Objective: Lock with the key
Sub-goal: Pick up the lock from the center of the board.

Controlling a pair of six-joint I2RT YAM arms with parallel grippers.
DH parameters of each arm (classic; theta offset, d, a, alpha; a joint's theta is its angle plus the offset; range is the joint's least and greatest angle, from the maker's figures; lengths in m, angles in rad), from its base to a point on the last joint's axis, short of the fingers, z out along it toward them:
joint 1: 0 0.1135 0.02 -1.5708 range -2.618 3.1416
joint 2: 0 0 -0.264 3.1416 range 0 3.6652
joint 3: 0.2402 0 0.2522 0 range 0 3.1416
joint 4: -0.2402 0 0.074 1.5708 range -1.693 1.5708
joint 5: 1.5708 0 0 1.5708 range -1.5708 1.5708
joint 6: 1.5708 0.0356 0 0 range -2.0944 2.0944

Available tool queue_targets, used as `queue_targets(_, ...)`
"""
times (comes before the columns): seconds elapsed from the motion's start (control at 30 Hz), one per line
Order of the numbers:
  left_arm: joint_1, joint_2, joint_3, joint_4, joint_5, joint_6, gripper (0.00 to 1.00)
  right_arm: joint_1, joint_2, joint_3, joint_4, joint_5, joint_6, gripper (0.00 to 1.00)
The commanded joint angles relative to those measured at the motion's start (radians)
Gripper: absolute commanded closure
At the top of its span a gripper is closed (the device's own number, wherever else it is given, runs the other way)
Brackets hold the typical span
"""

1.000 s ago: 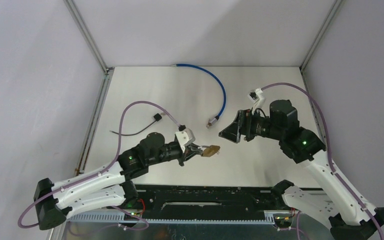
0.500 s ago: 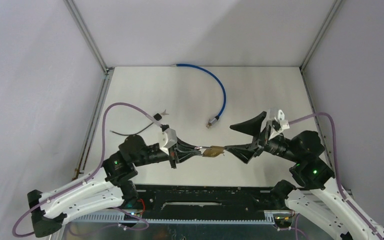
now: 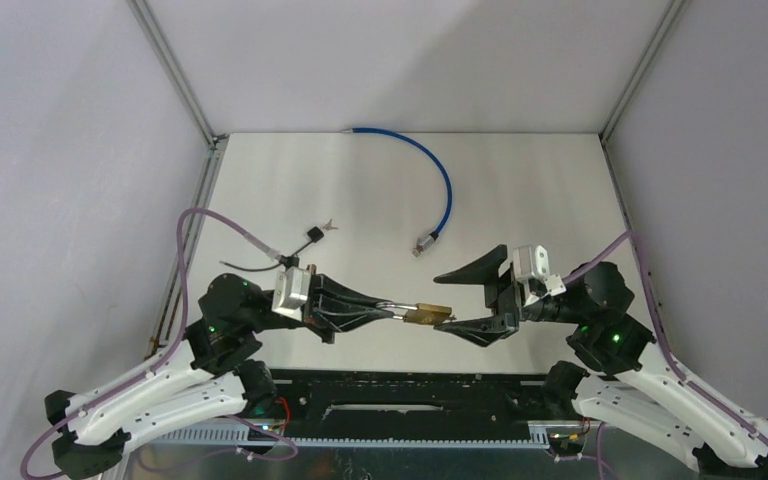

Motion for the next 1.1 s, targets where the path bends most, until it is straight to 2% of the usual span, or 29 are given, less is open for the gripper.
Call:
queue_targets(0.0, 0.001, -0.015, 0.086, 0.162, 0.023, -0.016, 1.0, 0.03, 0.024, 0.0, 0.02, -0.017, -0.038, 0.3)
queue_targets(0.43, 0.001, -0.013, 0.065, 0.206, 0.002, -0.014, 1.0, 0.08, 0.078, 0.0, 0.04, 0.028, -0.024, 0.53)
queue_targets(0.5, 0.001, -0.016, 0.06, 0.207, -0.006, -0.01, 1.0, 0.081, 0.082, 0.0, 0.042, 0.026, -0.022, 0.61)
queue_targets(0.67, 0.001, -0.026, 0.041, 0.205, -0.027, -0.002, 1.0, 0.081, 0.078, 0.0, 0.041, 0.049, 0.013, 0.89)
queue_targets(0.7, 0.0, -0.026, 0.04, 0.2, -0.036, -0.002, 0.98, 0.081, 0.074, 0.0, 0.043, 0.054, 0.025, 0.93)
queue_targets(0.73, 0.001, -0.027, 0.039, 0.19, -0.051, -0.002, 0.9, 0.081, 0.068, 0.0, 0.044, 0.055, 0.035, 0.97)
queue_targets(0.8, 0.001, -0.028, 0.039, 0.159, -0.083, 0.003, 0.67, 0.081, 0.06, 0.008, 0.033, 0.054, 0.053, 1.0)
queue_targets(0.87, 0.001, -0.034, 0.039, 0.129, -0.11, 0.014, 0.53, 0.08, 0.058, 0.033, 0.0, 0.056, 0.064, 1.0)
queue_targets(1.0, 0.001, -0.043, 0.036, 0.099, -0.139, 0.019, 0.35, 0.08, 0.057, 0.079, -0.064, 0.051, 0.068, 1.0)
queue_targets(1.07, 0.001, -0.039, 0.04, 0.087, -0.146, 0.012, 0.33, 0.08, 0.05, 0.081, -0.065, 0.051, 0.062, 1.0)
